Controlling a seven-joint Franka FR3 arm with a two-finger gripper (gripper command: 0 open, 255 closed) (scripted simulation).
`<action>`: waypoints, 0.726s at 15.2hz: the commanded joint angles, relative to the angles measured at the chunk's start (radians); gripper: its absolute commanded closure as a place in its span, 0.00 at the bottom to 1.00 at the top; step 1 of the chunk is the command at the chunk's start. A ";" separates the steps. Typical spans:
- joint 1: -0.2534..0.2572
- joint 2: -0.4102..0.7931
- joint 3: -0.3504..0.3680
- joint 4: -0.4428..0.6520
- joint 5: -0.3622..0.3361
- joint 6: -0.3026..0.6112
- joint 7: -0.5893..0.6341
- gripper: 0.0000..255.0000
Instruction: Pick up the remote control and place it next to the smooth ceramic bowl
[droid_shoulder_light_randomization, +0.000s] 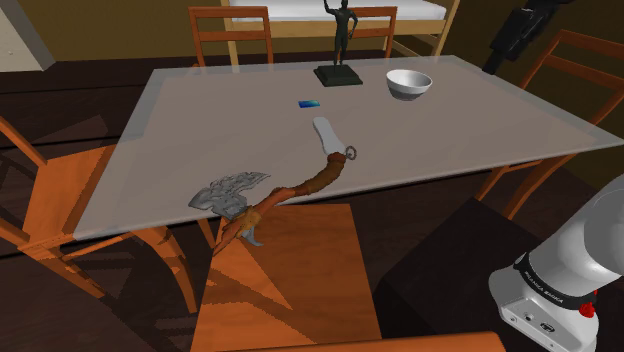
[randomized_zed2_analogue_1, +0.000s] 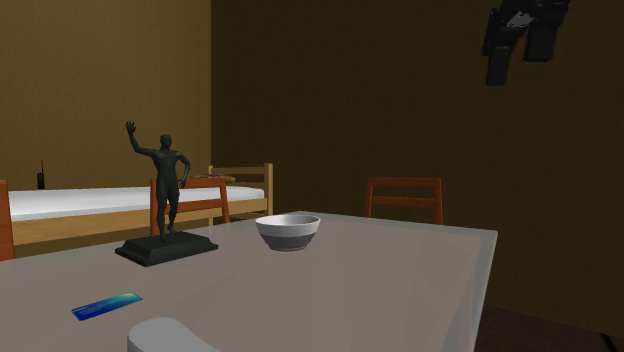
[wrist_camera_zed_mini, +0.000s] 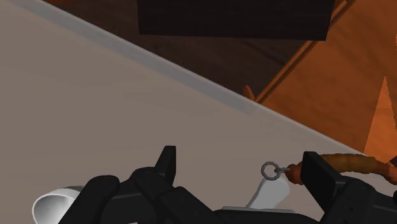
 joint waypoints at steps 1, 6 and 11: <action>0.000 0.000 0.000 0.000 0.000 0.000 0.000 0.00; -0.012 0.142 0.041 -0.007 0.028 0.129 0.078 0.00; -0.024 0.306 0.078 0.020 0.043 0.247 0.155 0.00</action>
